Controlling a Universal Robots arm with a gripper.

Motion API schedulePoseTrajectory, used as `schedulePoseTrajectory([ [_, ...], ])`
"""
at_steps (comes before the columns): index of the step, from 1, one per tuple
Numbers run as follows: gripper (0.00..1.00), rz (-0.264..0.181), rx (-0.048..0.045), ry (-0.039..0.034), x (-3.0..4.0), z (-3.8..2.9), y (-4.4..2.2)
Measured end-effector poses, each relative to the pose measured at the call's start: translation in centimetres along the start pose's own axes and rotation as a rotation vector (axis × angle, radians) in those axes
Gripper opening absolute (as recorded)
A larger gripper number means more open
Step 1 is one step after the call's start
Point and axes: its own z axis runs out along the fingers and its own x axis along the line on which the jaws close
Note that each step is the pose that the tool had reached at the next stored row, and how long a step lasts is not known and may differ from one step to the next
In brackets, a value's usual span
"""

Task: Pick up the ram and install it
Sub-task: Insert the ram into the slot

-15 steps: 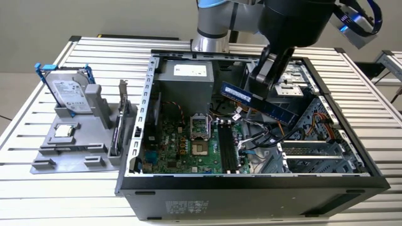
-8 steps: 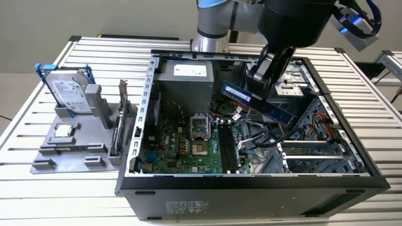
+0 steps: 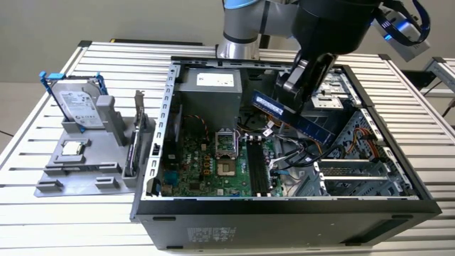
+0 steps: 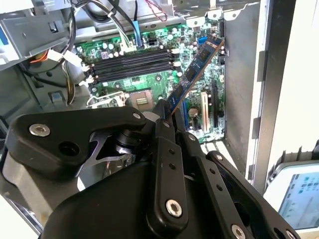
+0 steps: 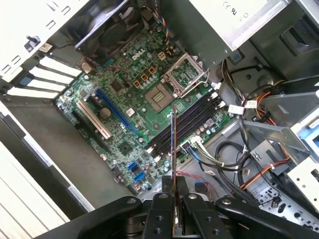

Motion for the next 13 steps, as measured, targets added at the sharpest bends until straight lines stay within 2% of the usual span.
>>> schedulePoseTrajectory([
  [13,0.00,0.108,-0.0030,0.0028,-0.01,0.13,0.00],
])
